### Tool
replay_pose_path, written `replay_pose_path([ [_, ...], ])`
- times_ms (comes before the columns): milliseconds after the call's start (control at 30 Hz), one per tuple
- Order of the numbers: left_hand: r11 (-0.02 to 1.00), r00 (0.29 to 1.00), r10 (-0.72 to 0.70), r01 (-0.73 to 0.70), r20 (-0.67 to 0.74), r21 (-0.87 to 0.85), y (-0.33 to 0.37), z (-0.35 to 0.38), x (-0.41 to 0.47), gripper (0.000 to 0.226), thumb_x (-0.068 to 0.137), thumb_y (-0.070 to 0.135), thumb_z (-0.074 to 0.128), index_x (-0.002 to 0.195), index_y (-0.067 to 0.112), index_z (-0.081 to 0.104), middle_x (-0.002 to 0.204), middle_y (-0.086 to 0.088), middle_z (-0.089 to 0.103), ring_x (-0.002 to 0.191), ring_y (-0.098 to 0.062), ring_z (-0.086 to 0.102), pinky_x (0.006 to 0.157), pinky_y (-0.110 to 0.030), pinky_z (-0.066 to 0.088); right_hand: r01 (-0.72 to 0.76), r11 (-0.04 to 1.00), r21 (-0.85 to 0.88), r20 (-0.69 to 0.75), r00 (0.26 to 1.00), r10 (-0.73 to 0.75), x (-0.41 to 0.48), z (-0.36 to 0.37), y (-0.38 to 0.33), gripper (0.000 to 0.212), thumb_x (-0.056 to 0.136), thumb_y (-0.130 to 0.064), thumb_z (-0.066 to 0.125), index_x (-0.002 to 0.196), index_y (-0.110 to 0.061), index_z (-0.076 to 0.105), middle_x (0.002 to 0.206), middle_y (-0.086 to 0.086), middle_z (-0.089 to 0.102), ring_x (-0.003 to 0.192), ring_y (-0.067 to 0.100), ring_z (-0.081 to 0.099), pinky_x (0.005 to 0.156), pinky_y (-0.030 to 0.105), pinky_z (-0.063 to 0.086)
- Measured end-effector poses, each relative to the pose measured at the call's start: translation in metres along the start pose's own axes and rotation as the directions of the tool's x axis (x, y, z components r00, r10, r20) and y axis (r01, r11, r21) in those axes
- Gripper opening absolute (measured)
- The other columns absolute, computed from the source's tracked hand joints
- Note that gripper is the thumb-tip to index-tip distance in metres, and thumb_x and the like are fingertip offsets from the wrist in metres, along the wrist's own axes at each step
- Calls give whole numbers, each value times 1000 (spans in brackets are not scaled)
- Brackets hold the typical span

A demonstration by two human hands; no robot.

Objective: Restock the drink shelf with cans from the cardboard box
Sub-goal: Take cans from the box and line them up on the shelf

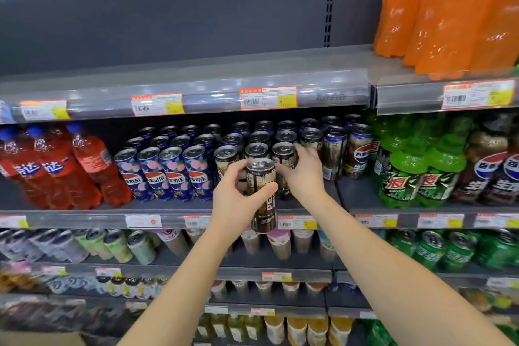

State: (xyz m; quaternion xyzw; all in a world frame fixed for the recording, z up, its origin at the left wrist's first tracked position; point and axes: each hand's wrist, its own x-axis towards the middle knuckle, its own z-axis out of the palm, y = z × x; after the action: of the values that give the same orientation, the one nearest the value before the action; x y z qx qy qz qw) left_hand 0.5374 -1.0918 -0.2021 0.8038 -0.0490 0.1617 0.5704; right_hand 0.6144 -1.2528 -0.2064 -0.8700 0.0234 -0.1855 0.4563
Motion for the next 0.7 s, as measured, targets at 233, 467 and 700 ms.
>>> replay_pose_path([
  [233, 1000, 1000, 9, -8, 22, -24, 1, -1, 2, 66, 76, 34, 91, 135, 34, 60, 119, 19, 67, 106, 6, 63, 91, -23, 55, 19, 1000, 14, -34, 999, -19, -3, 1, 1, 61, 85, -28, 80, 139, -12, 56, 132, 9, 51, 127, 23, 48, 98, 19, 29],
  [467, 999, 999, 19, -17, 34, -43, 2, 1, 6, 70, 70, 48, 89, 133, 41, 59, 122, 17, 68, 111, -6, 66, 95, -40, 59, -69, 997, 42, -37, 997, 70, -10, -7, -3, 81, 78, -31, 82, 148, -13, 46, 140, 10, 49, 131, 26, 48, 111, 41, 41],
  [700, 993, 996, 42, -33, 81, -109, 16, 10, 6, 65, 79, 31, 90, 136, 34, 59, 122, 13, 69, 107, 2, 67, 93, -30, 58, -118, 940, 320, 379, 926, -13, -63, -54, -12, 62, 82, -2, 66, 137, -26, 49, 123, -3, 65, 111, 12, 64, 94, 32, 56],
])
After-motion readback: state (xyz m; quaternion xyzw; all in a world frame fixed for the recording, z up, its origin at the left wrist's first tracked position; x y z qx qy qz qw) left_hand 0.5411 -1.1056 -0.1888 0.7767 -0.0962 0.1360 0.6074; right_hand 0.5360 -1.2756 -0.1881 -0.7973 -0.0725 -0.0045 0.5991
